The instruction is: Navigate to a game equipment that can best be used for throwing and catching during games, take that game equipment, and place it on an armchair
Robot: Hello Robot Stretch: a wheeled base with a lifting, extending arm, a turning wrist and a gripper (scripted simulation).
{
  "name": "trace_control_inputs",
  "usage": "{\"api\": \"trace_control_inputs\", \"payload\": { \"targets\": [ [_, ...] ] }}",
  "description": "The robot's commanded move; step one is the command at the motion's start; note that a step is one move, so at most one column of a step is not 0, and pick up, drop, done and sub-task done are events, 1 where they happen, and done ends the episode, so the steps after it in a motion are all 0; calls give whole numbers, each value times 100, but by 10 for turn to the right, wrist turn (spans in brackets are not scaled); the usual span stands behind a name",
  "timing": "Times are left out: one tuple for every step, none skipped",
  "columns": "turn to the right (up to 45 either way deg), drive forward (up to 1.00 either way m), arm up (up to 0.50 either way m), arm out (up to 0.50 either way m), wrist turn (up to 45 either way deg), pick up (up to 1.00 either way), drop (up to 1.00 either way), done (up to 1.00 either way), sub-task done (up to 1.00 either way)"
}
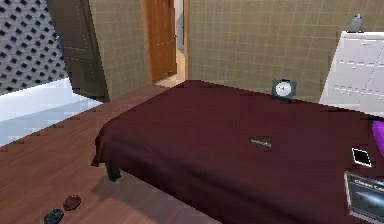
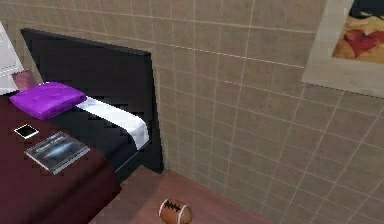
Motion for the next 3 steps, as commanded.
{"api": "trace_control_inputs", "payload": {
  "targets": [
    [0,0,0,0,0,100,0,0,0],
    [0,0,10,0,0,0,0,0,0],
    [0,0,50,0,0,0,0,0,0]
  ]
}}
